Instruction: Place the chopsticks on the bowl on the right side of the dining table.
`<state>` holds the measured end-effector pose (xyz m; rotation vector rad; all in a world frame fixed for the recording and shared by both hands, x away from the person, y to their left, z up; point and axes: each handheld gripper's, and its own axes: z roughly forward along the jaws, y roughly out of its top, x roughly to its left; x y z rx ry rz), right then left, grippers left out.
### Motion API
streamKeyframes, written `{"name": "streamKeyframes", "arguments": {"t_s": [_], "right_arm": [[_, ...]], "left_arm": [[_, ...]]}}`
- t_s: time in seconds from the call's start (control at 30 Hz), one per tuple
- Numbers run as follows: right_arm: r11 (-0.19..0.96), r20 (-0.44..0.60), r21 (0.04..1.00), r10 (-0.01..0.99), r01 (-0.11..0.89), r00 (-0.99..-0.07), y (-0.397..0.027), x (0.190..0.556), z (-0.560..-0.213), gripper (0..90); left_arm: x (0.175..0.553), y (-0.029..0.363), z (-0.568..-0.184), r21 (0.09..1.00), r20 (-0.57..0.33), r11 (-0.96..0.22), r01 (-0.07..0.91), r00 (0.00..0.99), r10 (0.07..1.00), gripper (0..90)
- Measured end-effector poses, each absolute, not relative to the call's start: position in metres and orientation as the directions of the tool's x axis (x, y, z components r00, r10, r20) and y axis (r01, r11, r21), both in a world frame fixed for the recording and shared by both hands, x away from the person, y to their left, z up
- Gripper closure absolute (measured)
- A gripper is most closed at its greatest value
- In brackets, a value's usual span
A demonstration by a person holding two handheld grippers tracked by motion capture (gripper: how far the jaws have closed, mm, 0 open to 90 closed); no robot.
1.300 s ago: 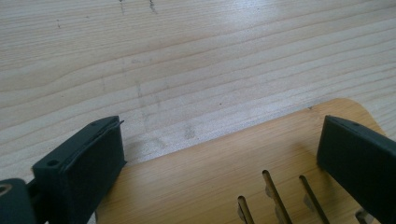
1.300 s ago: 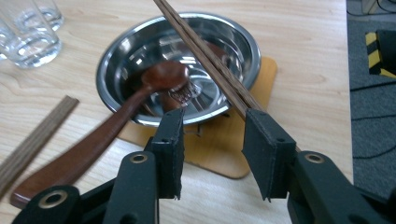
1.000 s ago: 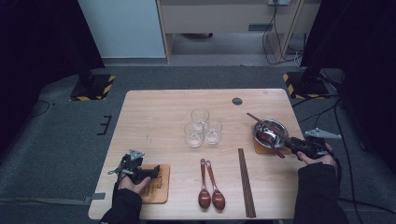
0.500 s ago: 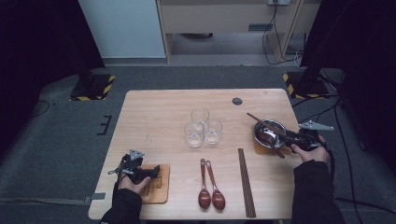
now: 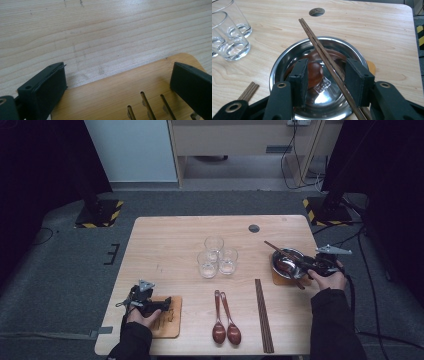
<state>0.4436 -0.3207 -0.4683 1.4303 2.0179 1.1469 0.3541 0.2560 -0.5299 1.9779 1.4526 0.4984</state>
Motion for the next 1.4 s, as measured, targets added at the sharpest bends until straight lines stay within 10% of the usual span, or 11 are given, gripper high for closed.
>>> {"name": "streamKeyframes", "arguments": {"t_s": [1.4], "right_arm": [[0.18, 0.115, 0.77, 0.904, 0.612, -0.411, -0.305, 0.477, -0.485, 45.8]], "left_arm": [[0.354, 0.256, -0.53, 0.678, -0.062, -0.196, 0.708, 0.321, 0.945, 0.0]]}}
